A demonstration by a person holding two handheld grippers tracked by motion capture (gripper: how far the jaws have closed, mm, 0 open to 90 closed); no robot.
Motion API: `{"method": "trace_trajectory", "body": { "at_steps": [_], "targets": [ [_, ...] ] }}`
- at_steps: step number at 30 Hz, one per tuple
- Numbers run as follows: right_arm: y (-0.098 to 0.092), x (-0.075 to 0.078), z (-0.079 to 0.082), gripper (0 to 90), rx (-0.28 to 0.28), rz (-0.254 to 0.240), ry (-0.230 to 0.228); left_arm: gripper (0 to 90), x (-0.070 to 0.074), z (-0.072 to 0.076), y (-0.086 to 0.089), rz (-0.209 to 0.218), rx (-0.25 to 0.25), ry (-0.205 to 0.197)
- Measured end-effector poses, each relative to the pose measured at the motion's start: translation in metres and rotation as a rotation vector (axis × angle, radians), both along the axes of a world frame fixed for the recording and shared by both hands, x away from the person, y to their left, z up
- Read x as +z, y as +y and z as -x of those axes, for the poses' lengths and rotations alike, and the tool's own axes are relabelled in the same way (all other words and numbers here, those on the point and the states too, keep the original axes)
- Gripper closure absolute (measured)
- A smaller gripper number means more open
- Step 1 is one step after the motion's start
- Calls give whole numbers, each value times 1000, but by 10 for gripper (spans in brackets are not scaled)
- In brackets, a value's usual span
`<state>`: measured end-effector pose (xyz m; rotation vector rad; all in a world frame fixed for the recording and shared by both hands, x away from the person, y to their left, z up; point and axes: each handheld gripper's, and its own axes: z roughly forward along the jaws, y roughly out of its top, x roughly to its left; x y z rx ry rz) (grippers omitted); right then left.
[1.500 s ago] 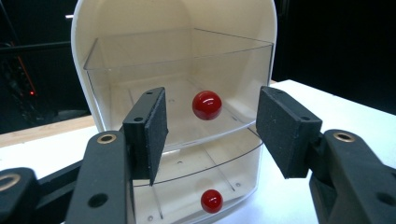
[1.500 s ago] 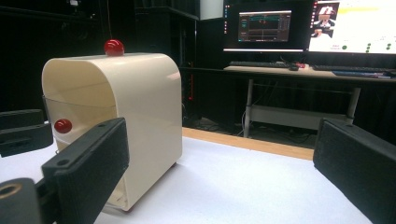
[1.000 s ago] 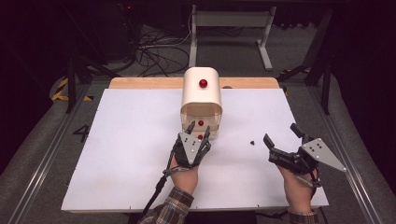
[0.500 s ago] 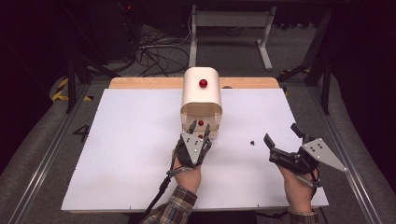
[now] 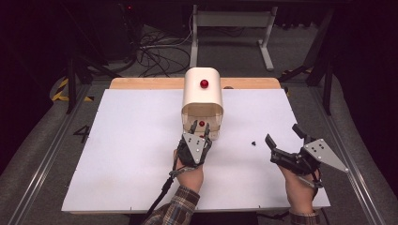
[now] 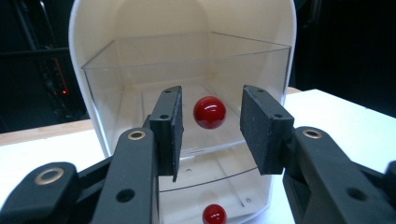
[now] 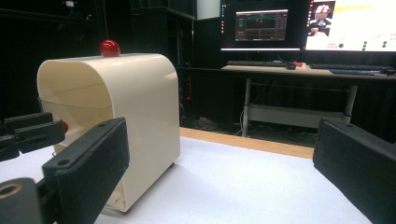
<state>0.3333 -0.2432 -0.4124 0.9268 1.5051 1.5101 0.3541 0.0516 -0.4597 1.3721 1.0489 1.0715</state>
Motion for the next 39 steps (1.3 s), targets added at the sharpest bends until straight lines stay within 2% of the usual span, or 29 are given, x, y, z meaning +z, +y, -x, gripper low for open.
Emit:
{"method": "trace_trajectory", "body": {
  "at_steps": [11, 23, 39],
  "targets": [
    [-1, 0, 0, 45, -4, -2, 1, 648, 0, 0, -7, 0, 14, -11],
    [-2, 0, 0, 46, -5, -5, -1, 724, -1, -2, -7, 0, 32, -18],
    [-1, 0, 0, 46, -7, -3, 1, 731, -2, 3, -6, -17, 17, -21]
  ]
}}
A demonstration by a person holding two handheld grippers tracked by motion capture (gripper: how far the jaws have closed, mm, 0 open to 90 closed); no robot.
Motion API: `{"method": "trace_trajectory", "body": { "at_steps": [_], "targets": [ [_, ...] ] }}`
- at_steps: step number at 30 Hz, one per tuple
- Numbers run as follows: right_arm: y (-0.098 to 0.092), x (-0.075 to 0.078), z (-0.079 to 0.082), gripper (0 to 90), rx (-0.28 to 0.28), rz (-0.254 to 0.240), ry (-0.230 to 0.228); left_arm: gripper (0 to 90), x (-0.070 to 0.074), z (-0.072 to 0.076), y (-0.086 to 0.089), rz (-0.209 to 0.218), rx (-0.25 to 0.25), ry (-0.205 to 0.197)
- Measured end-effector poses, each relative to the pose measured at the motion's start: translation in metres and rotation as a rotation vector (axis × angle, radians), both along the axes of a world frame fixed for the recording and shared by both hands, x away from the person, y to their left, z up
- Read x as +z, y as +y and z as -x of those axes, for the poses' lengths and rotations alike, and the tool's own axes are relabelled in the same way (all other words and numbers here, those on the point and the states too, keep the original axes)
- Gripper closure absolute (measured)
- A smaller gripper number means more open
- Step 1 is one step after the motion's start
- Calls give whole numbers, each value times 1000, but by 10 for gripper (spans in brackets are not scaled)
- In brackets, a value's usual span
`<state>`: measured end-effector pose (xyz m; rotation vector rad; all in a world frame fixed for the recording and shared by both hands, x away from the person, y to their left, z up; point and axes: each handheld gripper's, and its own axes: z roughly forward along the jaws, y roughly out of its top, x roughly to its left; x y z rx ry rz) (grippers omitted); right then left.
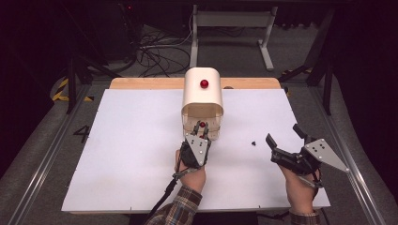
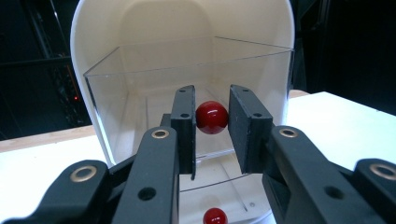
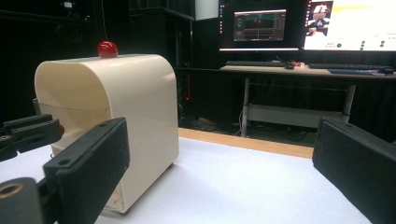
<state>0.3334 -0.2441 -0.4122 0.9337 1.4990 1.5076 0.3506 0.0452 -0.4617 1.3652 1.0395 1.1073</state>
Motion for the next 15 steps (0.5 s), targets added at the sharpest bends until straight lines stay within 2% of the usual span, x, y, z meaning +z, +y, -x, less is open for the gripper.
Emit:
{"method": "trace_trajectory", "body": {
  "at_steps": [15],
  "targets": [
    [3, 0, 0, 48, 7, 5, 0, 732, -1, 10, 3, -8, -8, -6]
  ]
}}
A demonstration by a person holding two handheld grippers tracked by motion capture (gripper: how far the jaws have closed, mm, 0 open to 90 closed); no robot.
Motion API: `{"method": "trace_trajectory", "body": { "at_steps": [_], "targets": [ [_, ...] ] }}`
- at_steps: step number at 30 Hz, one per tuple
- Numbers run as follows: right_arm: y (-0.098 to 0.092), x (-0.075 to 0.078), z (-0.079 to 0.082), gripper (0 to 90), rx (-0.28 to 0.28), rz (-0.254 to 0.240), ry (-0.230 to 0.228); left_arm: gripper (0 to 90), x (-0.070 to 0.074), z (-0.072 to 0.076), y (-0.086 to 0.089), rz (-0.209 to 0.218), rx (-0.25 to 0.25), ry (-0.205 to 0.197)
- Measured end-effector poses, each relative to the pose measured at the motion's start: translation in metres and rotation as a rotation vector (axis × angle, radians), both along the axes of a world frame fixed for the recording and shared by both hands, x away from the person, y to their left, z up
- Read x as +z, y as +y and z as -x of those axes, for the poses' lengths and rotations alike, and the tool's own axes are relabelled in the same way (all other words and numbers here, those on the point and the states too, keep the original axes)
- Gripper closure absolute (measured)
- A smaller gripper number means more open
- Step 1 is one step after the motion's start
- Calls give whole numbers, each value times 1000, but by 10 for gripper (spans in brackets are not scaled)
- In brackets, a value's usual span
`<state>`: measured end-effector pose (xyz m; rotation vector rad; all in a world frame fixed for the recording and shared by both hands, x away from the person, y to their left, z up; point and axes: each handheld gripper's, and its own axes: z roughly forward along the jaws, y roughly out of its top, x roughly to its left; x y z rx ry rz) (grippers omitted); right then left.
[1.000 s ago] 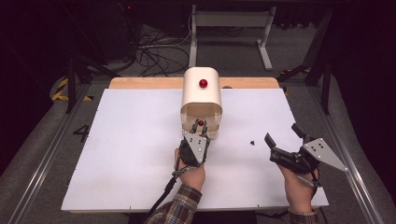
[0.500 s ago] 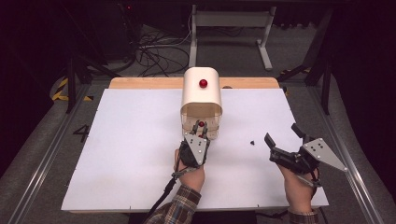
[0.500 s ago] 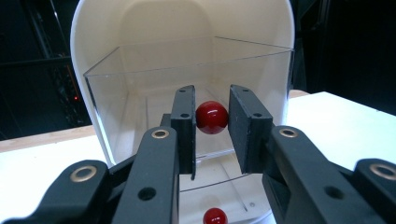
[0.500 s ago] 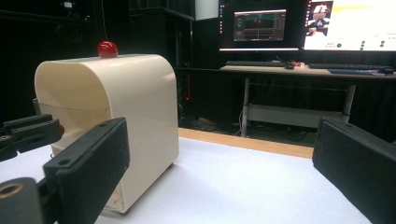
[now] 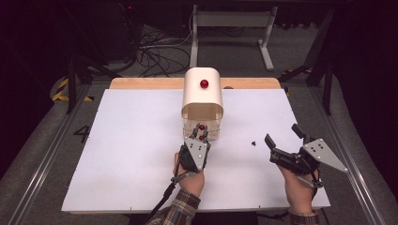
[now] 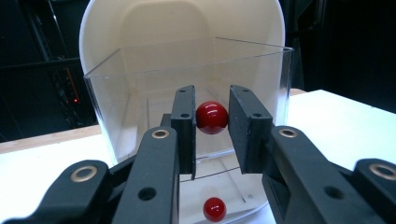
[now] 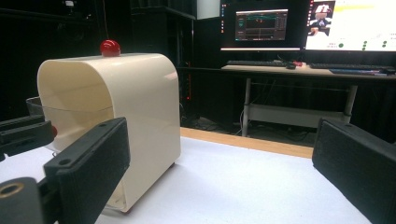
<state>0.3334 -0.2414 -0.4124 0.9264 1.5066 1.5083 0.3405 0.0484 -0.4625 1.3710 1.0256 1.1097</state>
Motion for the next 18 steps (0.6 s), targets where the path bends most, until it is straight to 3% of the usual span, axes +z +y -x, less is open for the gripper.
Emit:
{"method": "trace_trajectory", "body": {
  "at_steps": [18],
  "targets": [
    [1, 0, 0, 48, -2, 4, 2, 732, -1, 8, 2, 4, -12, 1]
  ]
}}
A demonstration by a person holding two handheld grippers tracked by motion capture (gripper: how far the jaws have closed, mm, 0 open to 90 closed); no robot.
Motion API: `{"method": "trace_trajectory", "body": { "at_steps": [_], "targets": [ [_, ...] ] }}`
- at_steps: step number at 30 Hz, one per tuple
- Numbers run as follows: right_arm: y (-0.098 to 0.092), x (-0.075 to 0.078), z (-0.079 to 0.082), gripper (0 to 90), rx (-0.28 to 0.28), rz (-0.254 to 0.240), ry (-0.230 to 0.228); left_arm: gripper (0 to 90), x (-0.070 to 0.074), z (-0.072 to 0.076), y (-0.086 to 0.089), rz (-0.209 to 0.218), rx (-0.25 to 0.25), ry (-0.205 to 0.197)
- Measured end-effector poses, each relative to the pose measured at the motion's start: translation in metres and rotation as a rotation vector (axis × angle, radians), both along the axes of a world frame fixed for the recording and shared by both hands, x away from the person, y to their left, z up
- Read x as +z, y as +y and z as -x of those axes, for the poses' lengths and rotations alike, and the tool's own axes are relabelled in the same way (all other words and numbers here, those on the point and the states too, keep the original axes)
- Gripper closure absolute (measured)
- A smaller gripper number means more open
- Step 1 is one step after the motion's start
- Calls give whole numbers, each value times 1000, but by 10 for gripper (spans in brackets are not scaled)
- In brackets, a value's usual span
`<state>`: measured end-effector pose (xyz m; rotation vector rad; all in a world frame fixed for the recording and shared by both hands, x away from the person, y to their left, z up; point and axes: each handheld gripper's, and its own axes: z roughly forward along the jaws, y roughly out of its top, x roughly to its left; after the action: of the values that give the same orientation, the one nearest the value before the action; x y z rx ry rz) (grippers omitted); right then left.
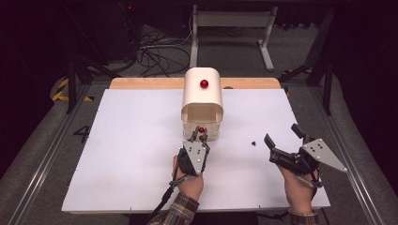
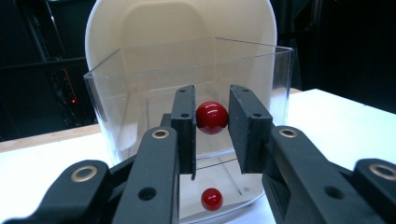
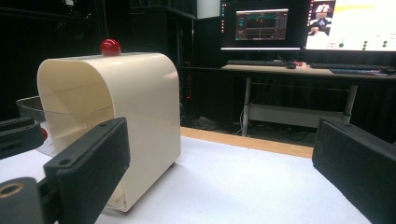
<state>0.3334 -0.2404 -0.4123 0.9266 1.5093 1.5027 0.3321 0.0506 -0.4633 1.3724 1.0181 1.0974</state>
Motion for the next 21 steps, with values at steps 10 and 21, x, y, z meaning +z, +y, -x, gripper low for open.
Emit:
{"method": "trace_trajectory", "body": {
  "at_steps": [10, 21],
  "targets": [
    [1, -1, 0, 48, 1, 4, 2, 733, 0, 4, 1, 0, -5, 1],
    [1, -1, -1, 48, 1, 5, 2, 732, 0, 9, 2, 10, -13, 3]
  ]
}}
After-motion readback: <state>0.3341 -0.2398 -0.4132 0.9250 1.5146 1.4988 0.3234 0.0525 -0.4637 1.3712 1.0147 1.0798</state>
